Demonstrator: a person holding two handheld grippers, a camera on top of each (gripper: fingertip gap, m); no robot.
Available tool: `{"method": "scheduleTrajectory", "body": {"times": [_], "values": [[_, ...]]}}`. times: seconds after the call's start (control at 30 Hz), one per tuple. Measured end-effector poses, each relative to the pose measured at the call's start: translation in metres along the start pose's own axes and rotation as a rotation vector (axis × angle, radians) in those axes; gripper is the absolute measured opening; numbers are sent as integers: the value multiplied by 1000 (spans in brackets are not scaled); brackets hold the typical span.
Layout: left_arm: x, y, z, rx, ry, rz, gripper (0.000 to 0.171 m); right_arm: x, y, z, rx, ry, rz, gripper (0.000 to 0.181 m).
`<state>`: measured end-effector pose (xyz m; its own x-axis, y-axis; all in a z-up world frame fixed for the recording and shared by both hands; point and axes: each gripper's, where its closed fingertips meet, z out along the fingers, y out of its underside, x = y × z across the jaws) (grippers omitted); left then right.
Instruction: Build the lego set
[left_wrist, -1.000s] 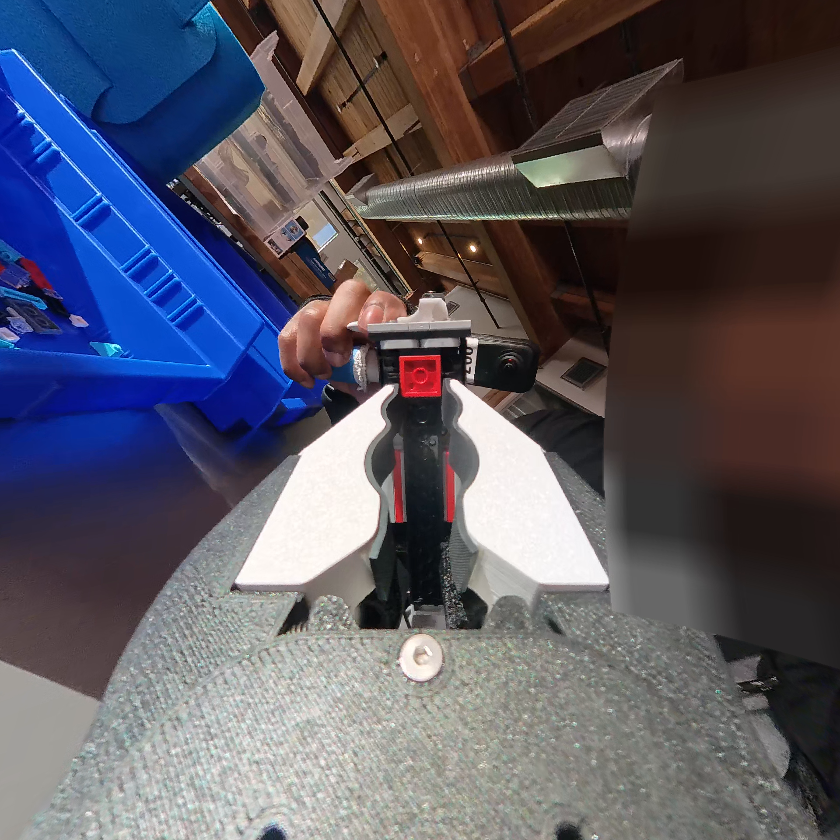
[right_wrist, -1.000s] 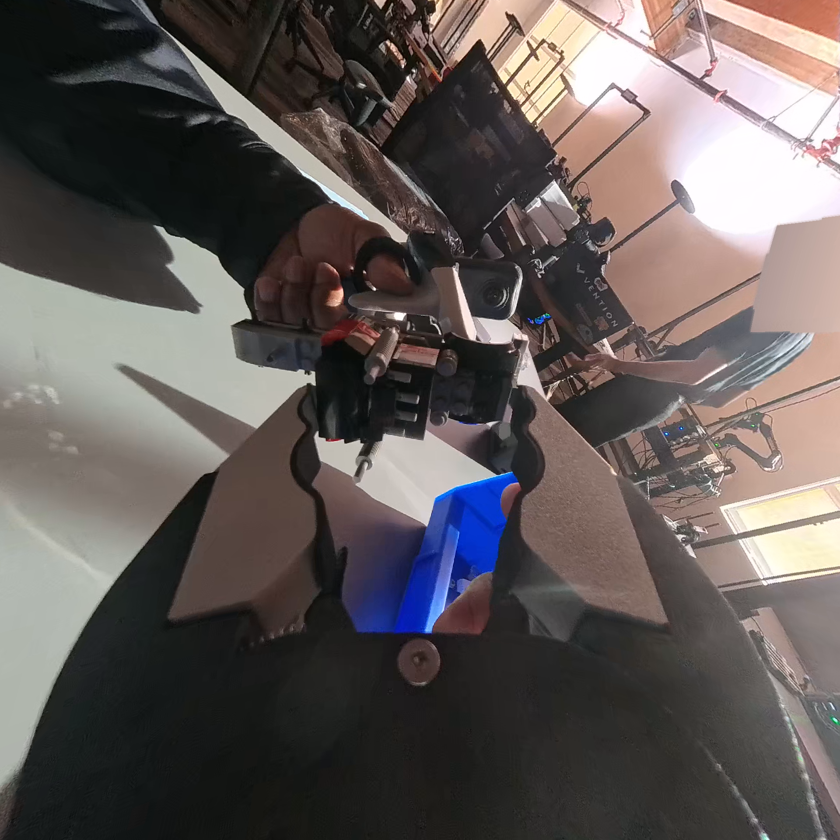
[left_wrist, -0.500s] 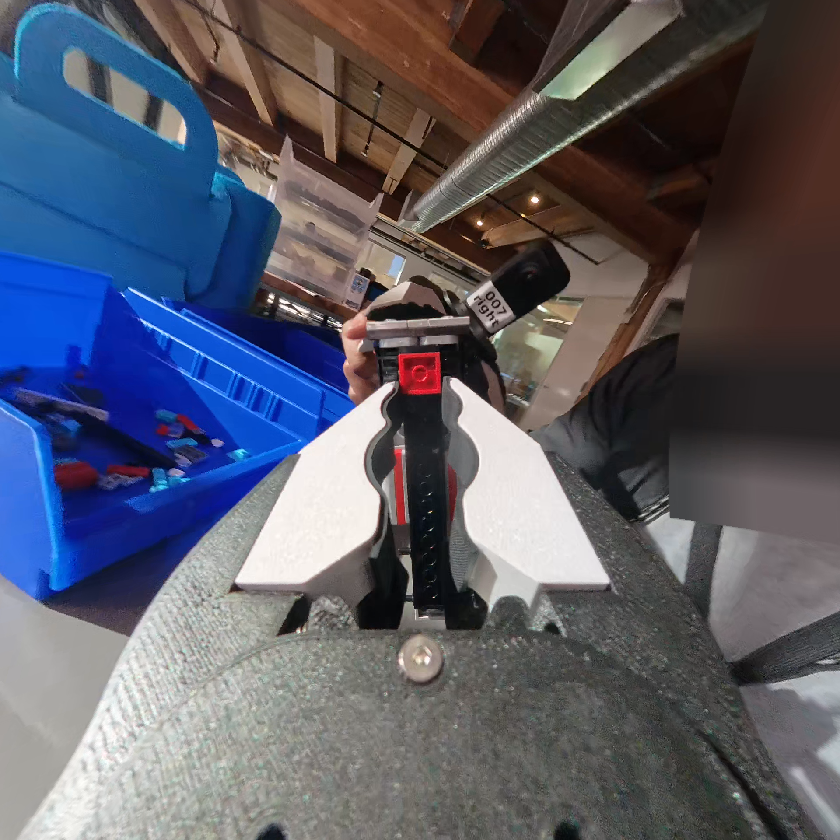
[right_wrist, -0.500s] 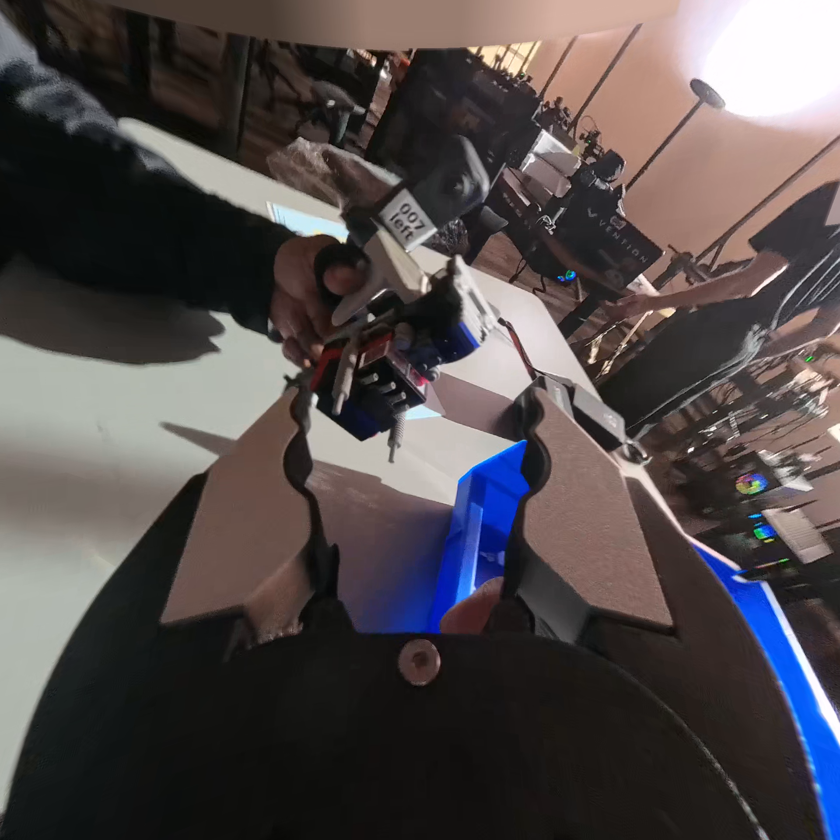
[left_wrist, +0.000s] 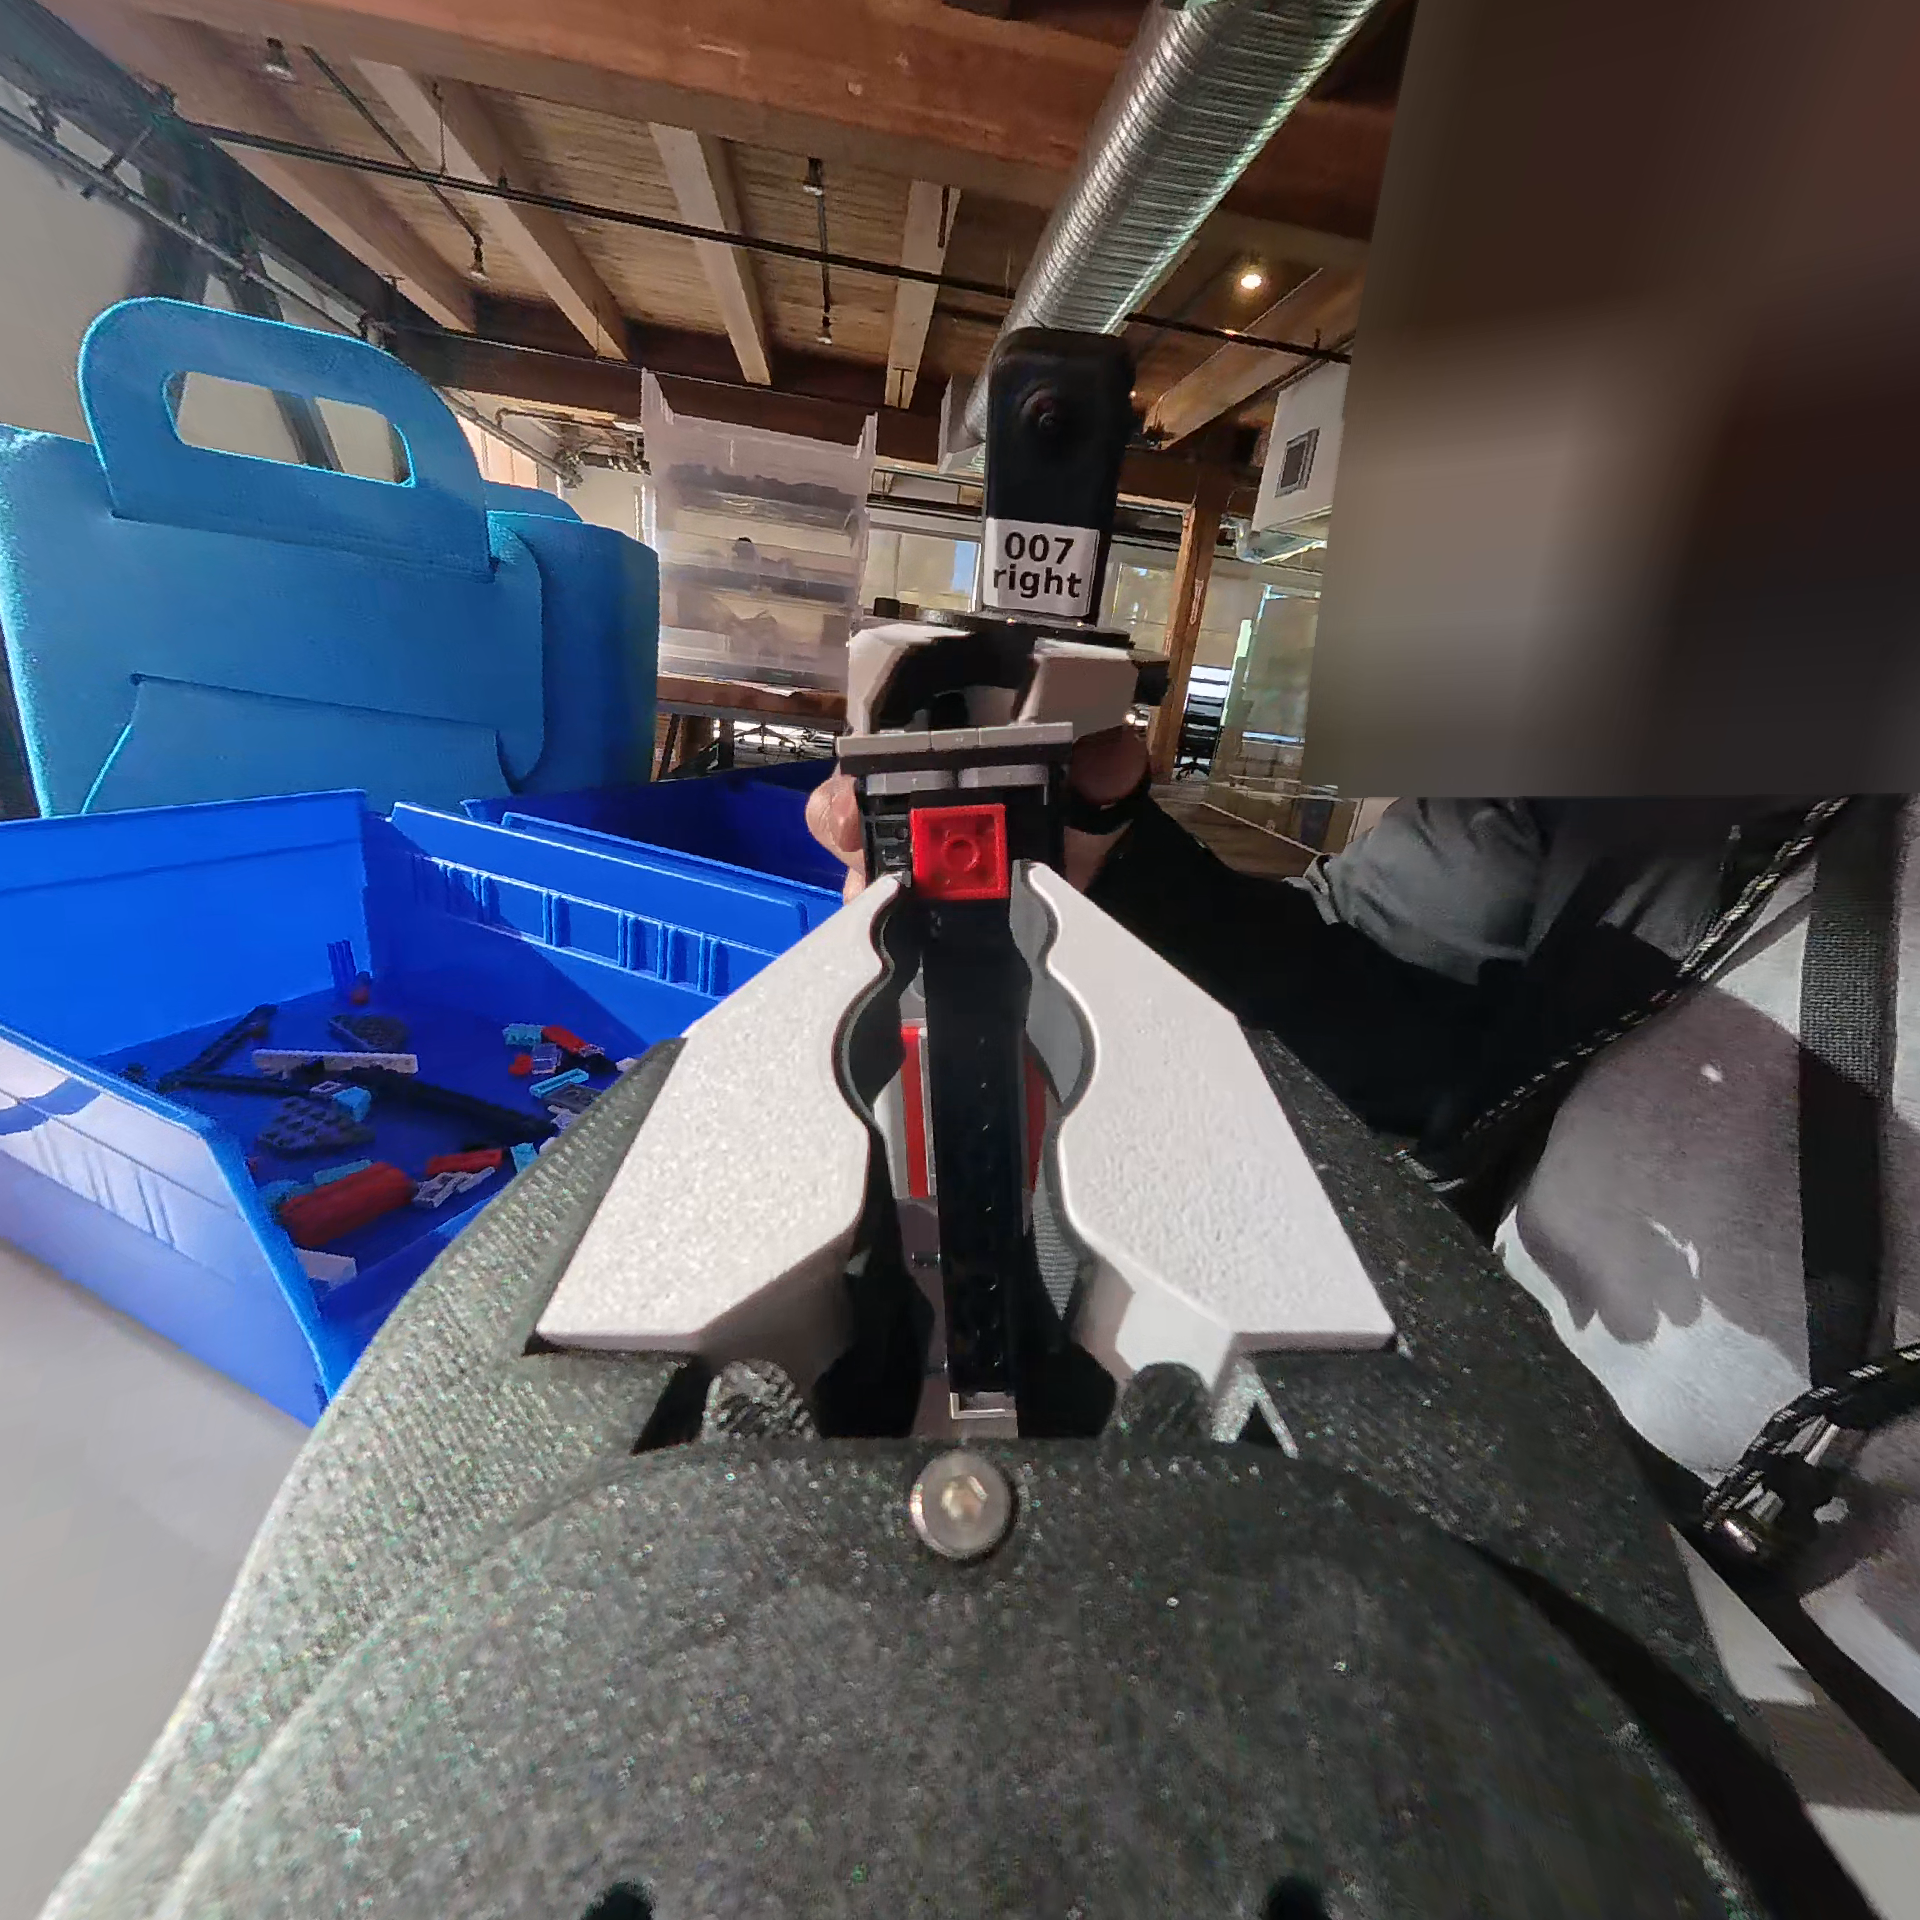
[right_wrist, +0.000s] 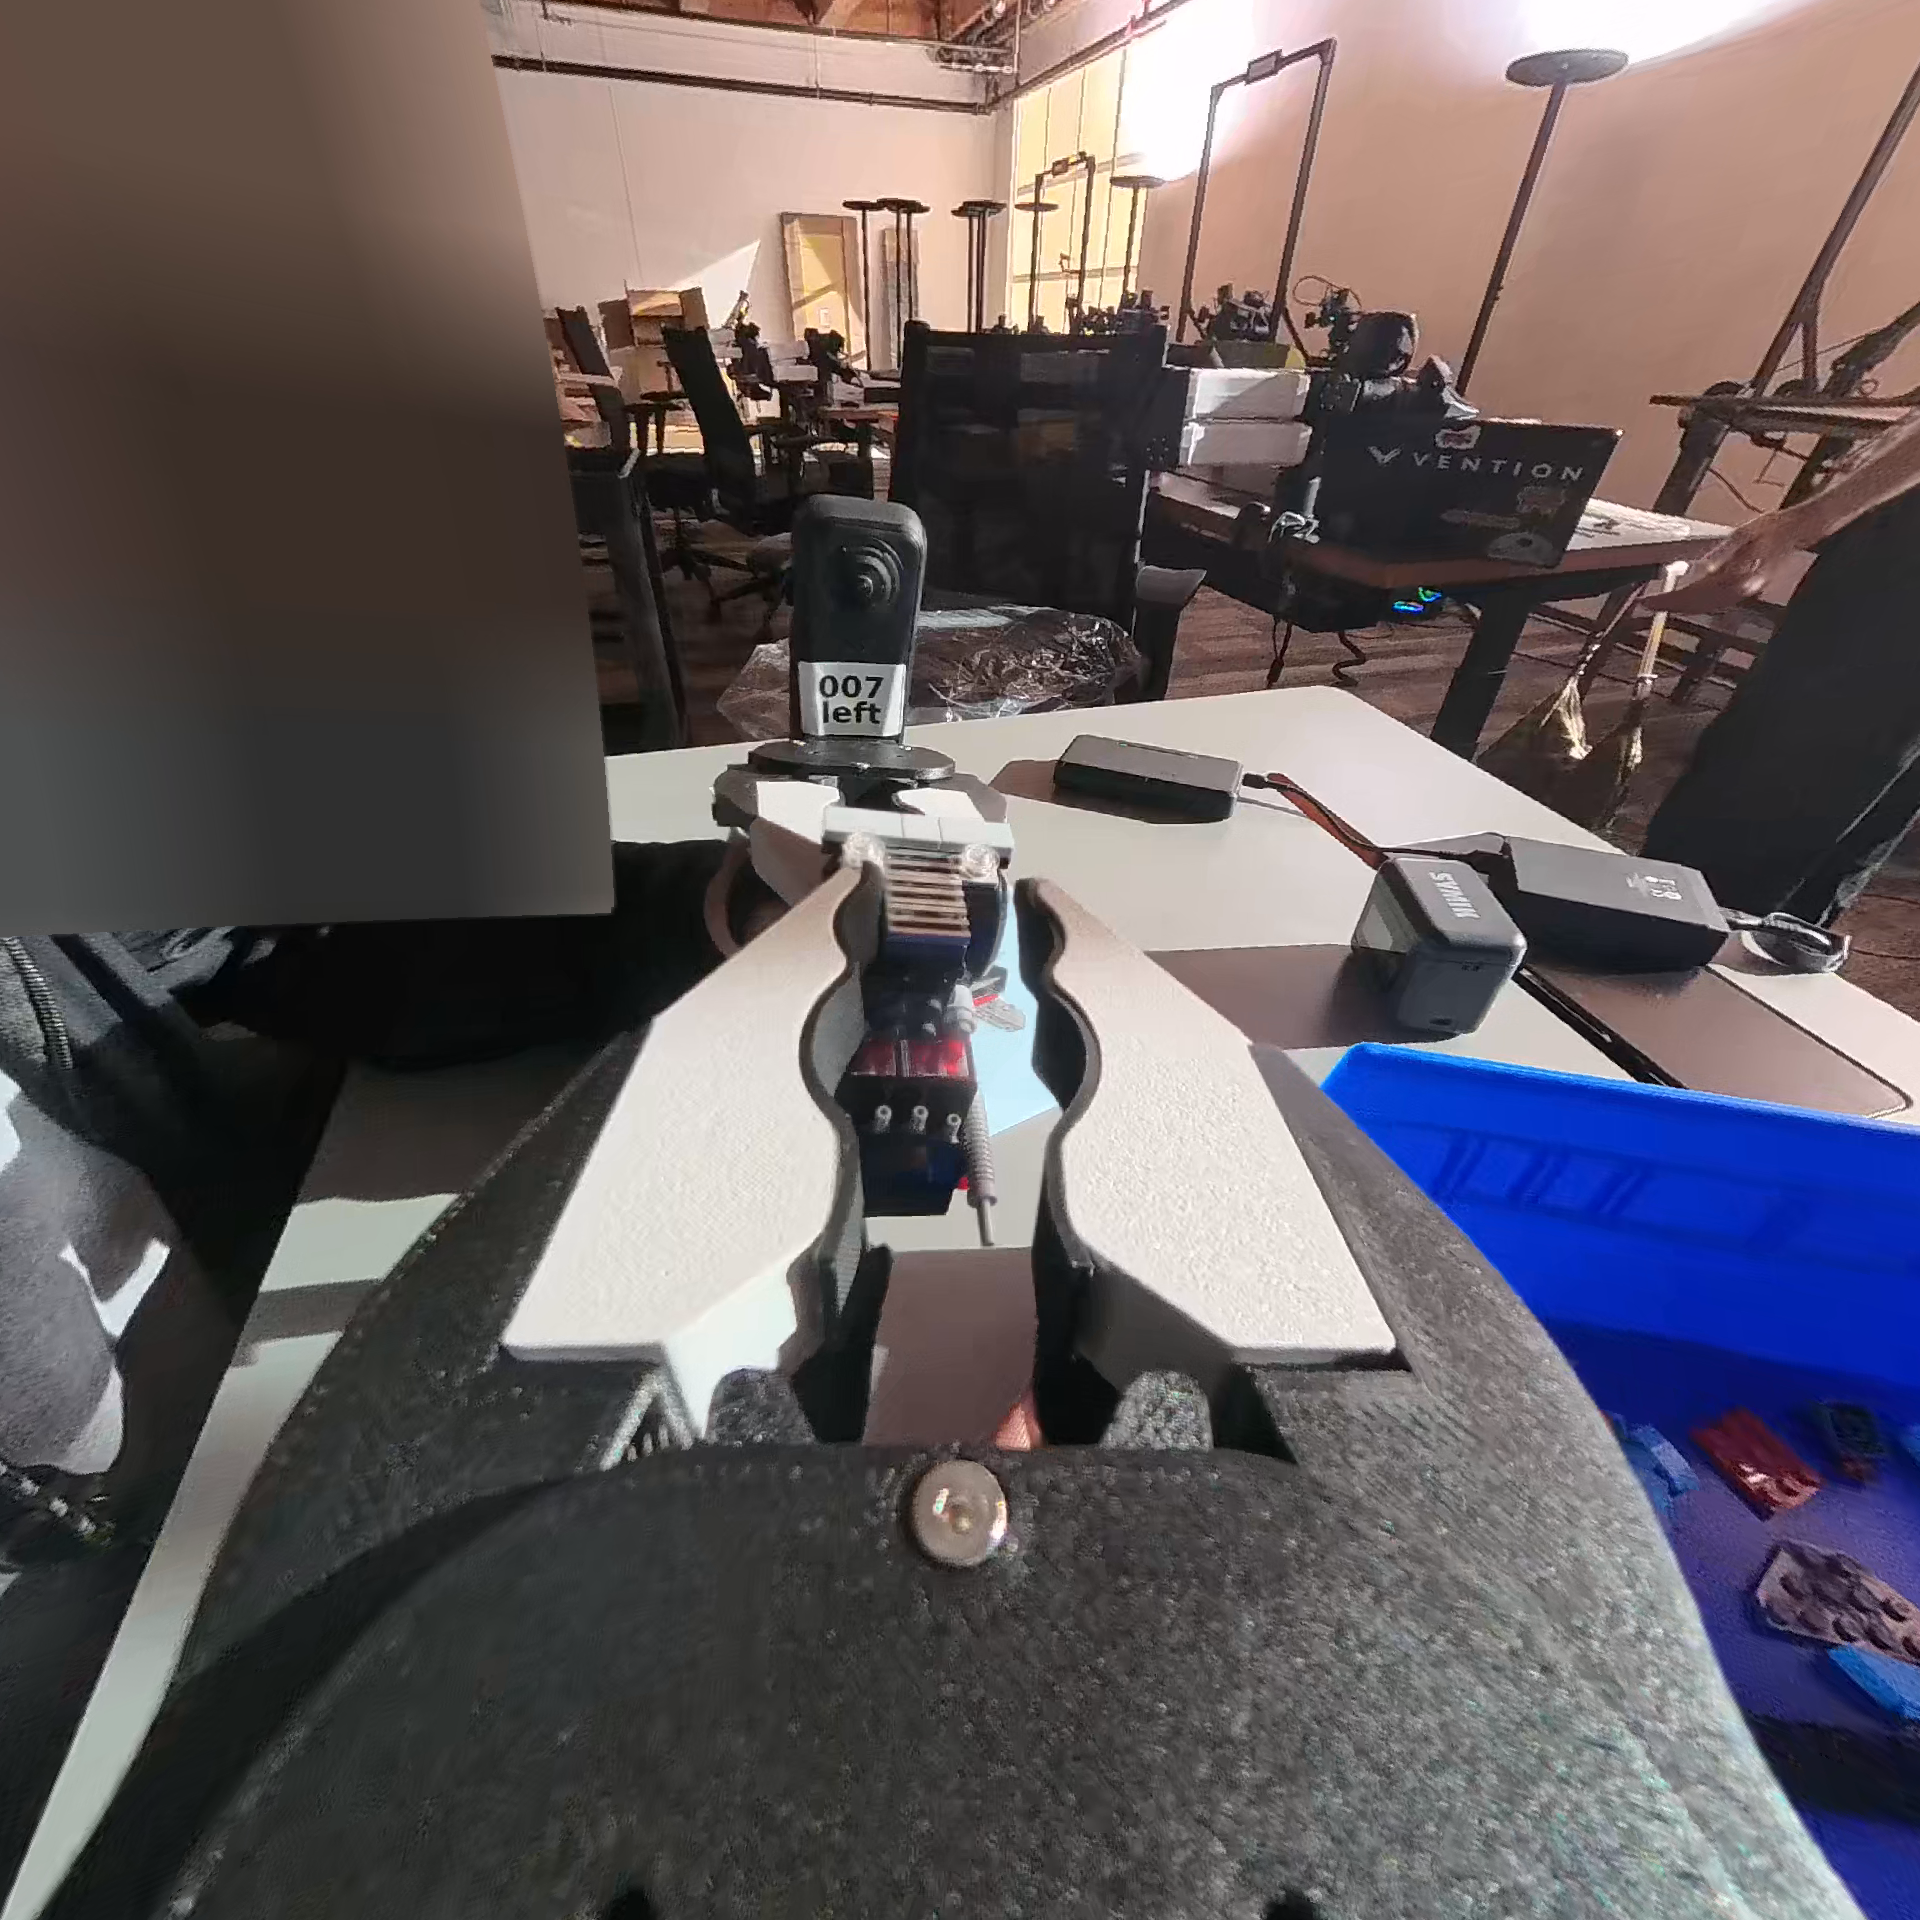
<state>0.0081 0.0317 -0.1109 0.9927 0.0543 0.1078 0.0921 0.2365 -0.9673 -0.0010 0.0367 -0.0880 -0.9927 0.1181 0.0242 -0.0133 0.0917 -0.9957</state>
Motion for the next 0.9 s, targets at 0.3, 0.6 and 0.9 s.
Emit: {"method": "scheduleTrajectory", "body": {"times": [0.3, 0.6, 0.9], "values": [[8, 2, 2, -6, 34, 23, 17, -7, 7, 1, -30, -62, 48, 4], [6, 5, 3, -22, 28, 20, 17, -5, 10, -1, -67, -35, 0, 4], [0, -1, 4, 24, -7, -20, 17, -1, 14, -10, -98, -80, 52, 43]]}}
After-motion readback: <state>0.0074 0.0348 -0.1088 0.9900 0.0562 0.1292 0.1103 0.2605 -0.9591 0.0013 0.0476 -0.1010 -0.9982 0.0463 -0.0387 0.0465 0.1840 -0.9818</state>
